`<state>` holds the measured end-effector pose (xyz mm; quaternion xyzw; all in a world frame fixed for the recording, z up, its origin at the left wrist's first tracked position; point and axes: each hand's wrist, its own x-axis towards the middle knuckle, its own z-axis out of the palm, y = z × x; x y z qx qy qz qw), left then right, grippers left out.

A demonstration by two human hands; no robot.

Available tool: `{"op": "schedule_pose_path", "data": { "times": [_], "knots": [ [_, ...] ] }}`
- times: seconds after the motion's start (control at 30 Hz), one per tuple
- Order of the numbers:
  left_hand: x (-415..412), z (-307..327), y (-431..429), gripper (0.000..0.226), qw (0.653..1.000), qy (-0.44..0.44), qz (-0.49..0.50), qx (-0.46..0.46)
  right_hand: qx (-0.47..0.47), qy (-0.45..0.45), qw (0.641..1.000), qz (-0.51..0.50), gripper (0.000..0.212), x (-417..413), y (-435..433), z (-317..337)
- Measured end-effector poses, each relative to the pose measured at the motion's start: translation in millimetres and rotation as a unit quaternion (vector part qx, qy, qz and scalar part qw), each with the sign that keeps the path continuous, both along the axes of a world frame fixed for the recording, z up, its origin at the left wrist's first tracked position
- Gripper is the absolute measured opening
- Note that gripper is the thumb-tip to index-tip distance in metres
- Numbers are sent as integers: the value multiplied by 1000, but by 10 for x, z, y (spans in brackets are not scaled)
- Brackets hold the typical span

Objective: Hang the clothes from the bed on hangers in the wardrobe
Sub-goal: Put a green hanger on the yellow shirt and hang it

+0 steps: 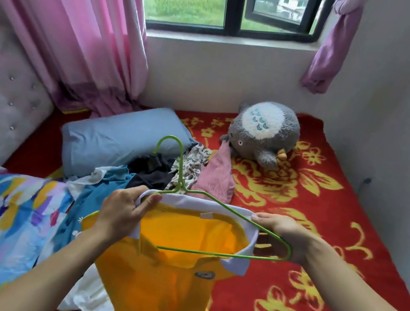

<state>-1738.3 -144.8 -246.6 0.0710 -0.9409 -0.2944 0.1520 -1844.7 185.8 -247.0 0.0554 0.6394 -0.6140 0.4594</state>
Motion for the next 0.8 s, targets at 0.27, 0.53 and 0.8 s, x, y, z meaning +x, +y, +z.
{"op": "schedule_pose_path", "data": {
  "times": [0.27, 0.53, 0.8],
  "knots": [
    [-95, 381, 219, 54, 990, -4, -54, 127, 105, 310, 927, -185, 34, -90, -385, 246],
    [-92, 853, -125, 51, 983, 62, -80, 151, 91, 476, 875, -13, 24, -141, -385, 516],
    [-45, 975, -212, 48, 977, 106, -30, -180, 165, 550, 818, -36, 19, -267, -650, 979]
  ]
}}
